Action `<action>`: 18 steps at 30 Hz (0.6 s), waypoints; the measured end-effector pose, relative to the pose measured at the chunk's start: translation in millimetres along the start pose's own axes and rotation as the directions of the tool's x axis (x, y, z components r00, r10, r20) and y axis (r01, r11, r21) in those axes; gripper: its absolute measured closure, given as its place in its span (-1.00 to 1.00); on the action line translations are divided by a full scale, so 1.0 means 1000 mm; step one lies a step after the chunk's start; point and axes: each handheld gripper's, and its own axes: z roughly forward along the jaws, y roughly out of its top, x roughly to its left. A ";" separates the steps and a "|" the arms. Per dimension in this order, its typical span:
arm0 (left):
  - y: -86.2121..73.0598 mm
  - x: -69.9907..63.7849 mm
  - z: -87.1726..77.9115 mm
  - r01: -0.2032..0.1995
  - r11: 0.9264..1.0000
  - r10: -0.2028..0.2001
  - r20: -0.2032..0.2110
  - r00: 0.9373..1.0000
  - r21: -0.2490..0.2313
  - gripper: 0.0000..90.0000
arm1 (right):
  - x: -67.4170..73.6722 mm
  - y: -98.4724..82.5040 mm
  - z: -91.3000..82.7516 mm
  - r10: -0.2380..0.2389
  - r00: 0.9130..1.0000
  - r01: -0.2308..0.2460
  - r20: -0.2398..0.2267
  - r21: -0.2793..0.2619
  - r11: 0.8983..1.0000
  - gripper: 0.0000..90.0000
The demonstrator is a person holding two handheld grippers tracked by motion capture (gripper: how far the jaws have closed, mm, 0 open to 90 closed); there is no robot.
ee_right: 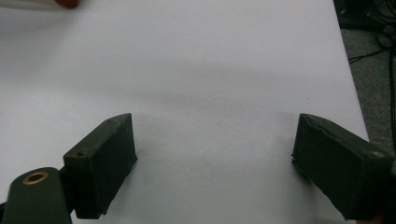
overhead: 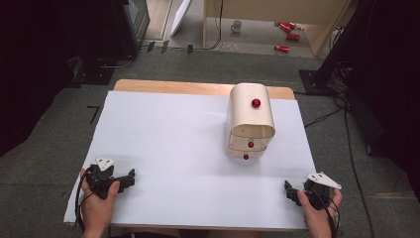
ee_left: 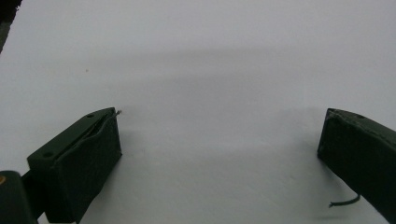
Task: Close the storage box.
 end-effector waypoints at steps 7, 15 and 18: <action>0.000 0.000 0.000 -0.003 1.000 0.003 0.000 1.000 0.002 -1.00 | 0.002 -0.002 0.001 0.002 1.000 -0.002 0.008 -0.014 1.000 -0.74; 0.000 0.000 0.000 -0.002 1.000 0.002 0.000 1.000 0.002 -1.00 | 0.002 -0.003 0.001 0.005 1.000 -0.005 0.008 -0.016 1.000 -0.74; 0.000 0.000 0.000 -0.003 1.000 0.003 0.000 1.000 0.002 -1.00 | 0.001 -0.003 0.001 0.003 1.000 -0.003 0.008 -0.018 1.000 -0.74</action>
